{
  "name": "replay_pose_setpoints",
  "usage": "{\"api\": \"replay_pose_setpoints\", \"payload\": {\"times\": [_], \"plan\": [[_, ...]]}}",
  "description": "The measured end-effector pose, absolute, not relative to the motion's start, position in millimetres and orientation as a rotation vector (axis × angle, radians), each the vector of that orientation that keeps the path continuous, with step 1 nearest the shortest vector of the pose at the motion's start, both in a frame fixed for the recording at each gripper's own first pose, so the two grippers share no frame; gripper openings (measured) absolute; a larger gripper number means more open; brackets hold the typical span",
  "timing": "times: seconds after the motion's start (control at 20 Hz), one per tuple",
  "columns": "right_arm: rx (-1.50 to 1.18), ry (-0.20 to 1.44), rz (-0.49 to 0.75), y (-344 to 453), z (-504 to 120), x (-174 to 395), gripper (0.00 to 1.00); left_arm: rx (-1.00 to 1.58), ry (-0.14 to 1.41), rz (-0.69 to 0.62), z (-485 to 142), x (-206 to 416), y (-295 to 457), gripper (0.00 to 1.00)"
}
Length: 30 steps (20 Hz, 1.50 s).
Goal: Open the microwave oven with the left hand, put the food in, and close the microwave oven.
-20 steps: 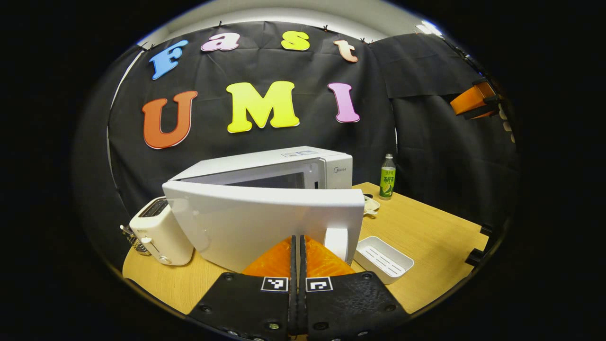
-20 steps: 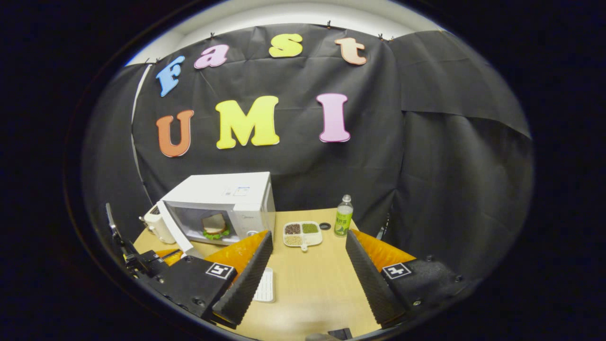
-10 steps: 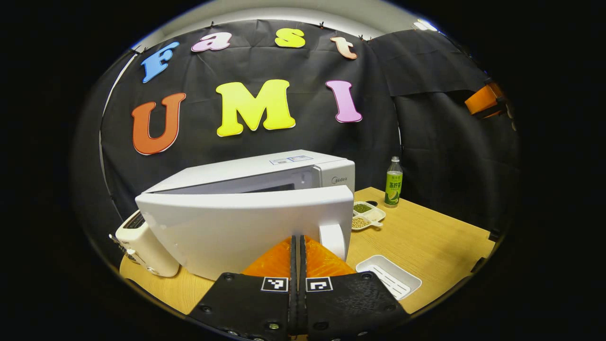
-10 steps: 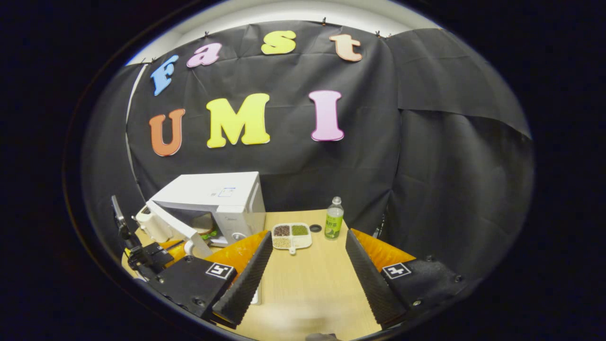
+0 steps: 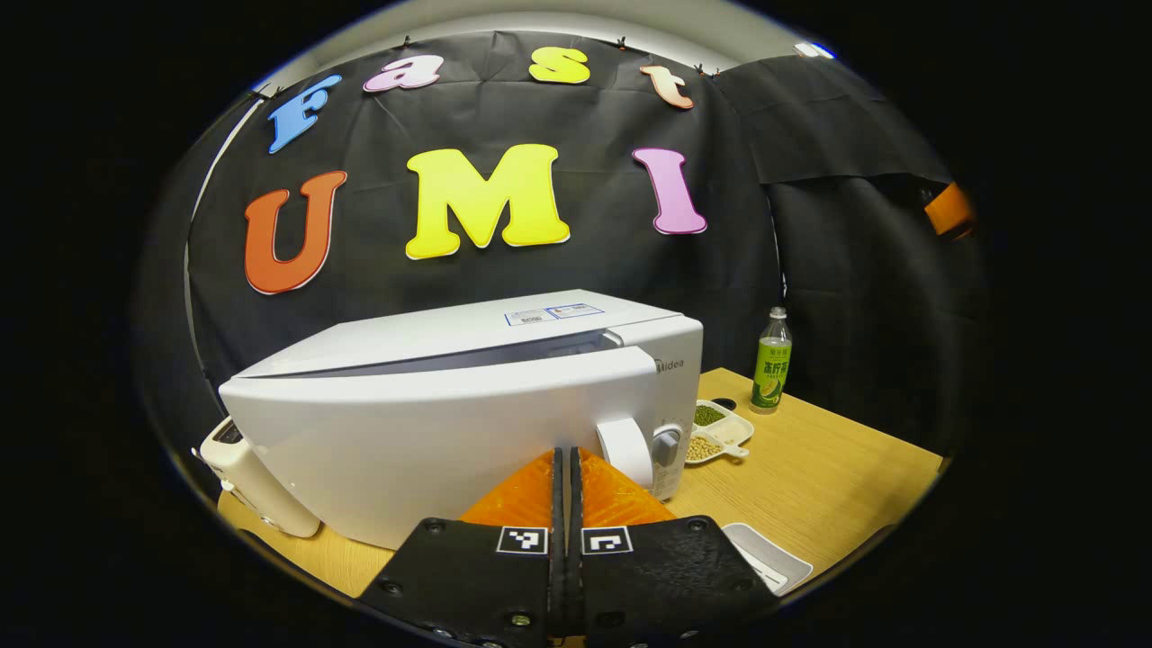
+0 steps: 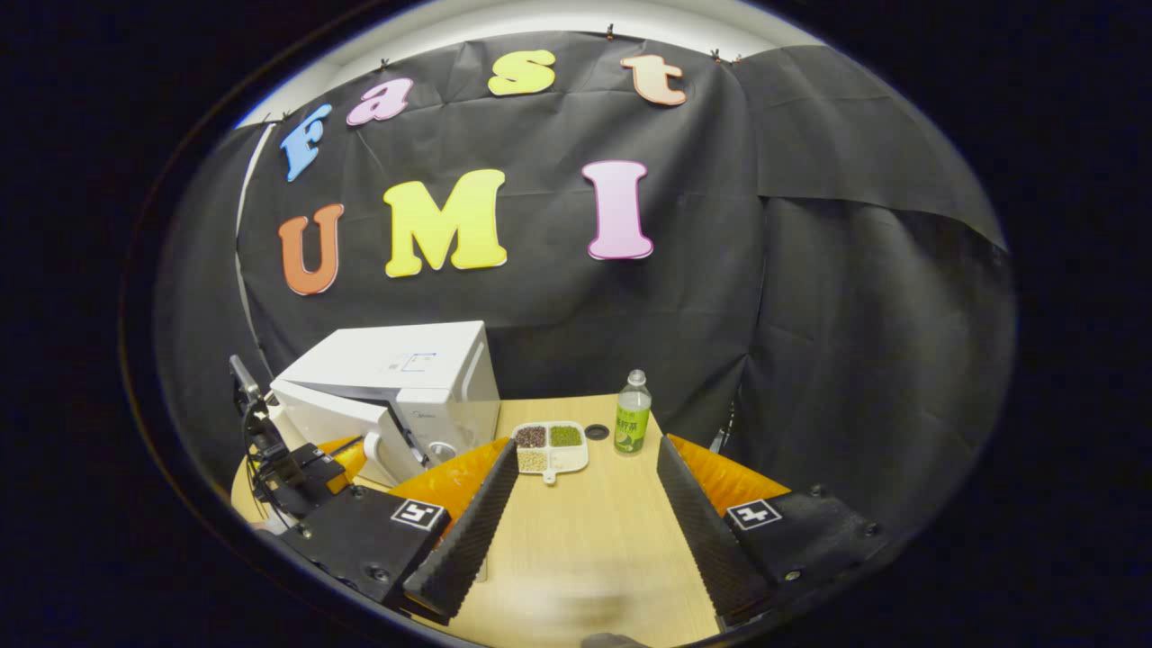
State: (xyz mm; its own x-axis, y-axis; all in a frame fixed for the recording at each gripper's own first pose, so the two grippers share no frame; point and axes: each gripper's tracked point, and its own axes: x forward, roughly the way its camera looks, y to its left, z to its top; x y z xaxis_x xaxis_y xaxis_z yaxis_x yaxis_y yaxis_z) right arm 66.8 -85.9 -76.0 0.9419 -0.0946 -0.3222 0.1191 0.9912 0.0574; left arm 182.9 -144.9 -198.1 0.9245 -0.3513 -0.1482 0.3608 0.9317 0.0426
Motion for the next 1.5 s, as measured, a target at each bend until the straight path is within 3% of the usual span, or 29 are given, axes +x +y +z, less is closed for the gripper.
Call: {"api": "replay_pose_setpoints", "payload": {"times": [0.65,1.15,1.2,1.25,1.4,1.5], "plan": [[0.064,0.340,-0.065,-81,-81,88,0.99,0.046,0.155,-0.297,-199,217,-150,0.00],[0.065,0.306,0.065,-64,-80,96,0.99,0.105,0.166,-0.191,-188,183,-123,0.00],[0.069,0.298,0.082,-63,-79,95,0.99,0.137,0.170,-0.159,-188,176,-115,0.10],[0.072,0.290,0.095,-63,-79,95,0.99,0.162,0.173,-0.134,-187,168,-106,0.00],[0.060,0.259,0.094,-66,-76,91,0.99,0.172,0.205,-0.130,-185,145,-100,0.00],[0.061,0.237,0.092,-61,-70,82,0.99,0.193,0.223,-0.152,-185,130,-98,0.69]]}}
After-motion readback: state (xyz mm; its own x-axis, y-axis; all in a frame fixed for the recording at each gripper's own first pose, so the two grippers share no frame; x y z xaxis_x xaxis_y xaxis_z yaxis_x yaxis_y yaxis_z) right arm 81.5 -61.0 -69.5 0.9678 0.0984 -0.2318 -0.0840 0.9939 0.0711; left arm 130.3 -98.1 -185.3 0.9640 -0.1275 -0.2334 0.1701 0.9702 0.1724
